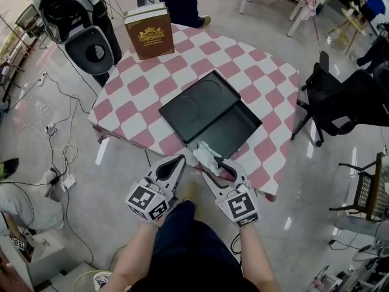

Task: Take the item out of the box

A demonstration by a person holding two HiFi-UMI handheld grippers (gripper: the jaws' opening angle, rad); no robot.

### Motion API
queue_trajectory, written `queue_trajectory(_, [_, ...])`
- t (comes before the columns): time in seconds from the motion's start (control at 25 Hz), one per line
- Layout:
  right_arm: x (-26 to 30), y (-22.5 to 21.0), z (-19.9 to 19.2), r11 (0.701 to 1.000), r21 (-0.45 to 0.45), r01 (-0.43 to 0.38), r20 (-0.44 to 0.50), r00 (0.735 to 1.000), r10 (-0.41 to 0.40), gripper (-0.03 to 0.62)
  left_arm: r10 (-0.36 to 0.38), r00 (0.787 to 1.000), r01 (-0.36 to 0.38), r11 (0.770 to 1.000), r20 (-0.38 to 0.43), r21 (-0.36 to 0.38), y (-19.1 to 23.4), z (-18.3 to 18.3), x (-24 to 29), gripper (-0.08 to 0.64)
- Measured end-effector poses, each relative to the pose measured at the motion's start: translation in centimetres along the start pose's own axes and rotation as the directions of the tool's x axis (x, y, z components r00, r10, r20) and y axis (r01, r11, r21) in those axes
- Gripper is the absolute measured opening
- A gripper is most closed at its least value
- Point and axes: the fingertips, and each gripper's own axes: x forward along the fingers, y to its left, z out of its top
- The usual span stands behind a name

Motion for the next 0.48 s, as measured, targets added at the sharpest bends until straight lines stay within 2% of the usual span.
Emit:
queue_trajectory(0.4, [1.5, -0.3, -0.3, 1.000, -0.001, 0.001, -0.040, 0.999, -0.001, 0.195, -0.005, 1.000, 0.005, 1.000, -0.010, -0.015, 0.5, -0.9, 0.0, 0.000])
queue_trajectory(0.48, [1.7, -0.3, -0.3, 1.000, 0.008, 0.003, -0.041, 0.999, -0.003, 0.169, 0.004, 1.000, -0.004, 1.000, -0.010, -0.023, 0.8, -1.0, -0.2, 0.000])
